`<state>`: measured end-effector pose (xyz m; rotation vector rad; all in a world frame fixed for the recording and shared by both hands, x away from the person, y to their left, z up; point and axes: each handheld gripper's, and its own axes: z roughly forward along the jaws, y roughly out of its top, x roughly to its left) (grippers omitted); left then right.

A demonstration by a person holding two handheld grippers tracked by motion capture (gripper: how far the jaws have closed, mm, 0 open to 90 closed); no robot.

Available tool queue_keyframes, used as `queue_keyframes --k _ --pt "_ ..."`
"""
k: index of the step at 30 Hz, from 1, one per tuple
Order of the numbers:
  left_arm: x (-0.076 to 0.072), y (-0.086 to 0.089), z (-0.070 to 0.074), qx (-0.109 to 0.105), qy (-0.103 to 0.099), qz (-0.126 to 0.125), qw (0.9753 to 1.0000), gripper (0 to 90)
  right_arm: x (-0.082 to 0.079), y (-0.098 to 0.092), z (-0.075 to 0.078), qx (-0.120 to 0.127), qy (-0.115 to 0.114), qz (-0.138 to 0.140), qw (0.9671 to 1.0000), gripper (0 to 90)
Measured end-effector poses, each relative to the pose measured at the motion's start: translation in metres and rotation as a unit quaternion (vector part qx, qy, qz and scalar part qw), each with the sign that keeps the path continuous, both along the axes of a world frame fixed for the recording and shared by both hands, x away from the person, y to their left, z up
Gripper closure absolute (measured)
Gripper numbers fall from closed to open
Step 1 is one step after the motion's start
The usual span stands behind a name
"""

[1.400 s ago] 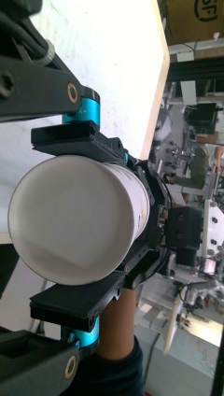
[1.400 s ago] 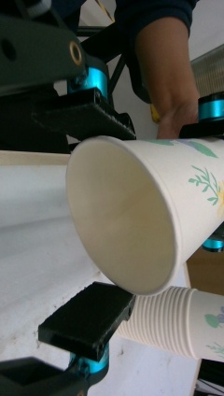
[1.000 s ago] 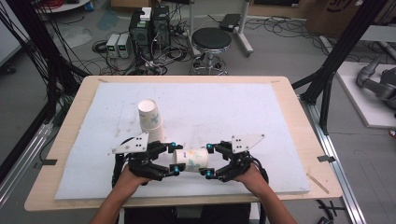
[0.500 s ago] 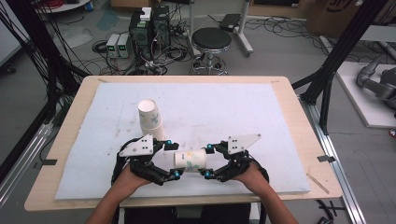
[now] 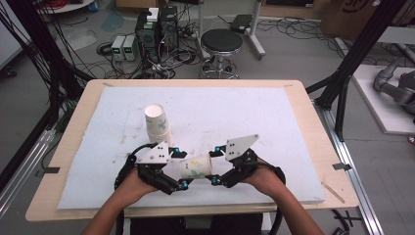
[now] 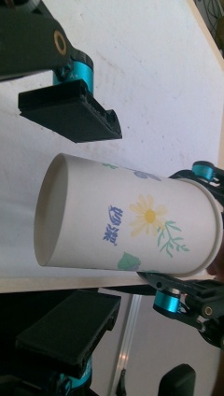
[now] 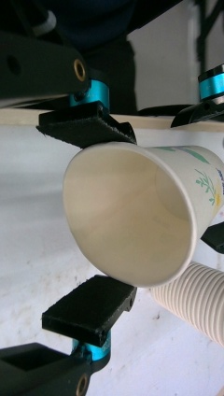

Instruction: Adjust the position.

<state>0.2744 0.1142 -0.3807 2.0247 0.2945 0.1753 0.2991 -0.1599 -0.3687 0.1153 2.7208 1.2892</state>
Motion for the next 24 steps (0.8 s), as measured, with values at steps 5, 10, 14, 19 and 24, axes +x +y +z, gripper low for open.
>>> queue_keyframes --k 5,10,14,19,24 --pt "0.002 -0.003 0.001 0.019 -0.002 0.001 0.9998 17.8 0.001 0.011 0.012 -0.055 -0.018 0.009 0.9983 28.5" --pt "0.004 -0.007 0.001 0.037 -0.003 0.0 0.9993 18.4 0.001 0.019 0.018 -0.09 -0.027 0.015 0.9954 28.6" --pt "0.006 -0.009 -0.001 0.048 -0.003 -0.002 0.9989 18.8 0.001 0.022 0.019 -0.101 -0.031 0.019 0.9942 28.6" --pt "0.007 -0.012 -0.003 0.057 0.001 -0.005 0.9984 20.5 0.0 0.026 0.02 -0.118 -0.038 0.023 0.9921 28.6" --pt "0.007 -0.014 -0.003 0.068 0.004 -0.01 0.9977 21.7 -0.001 0.028 0.02 -0.127 -0.038 0.024 0.991 28.5"
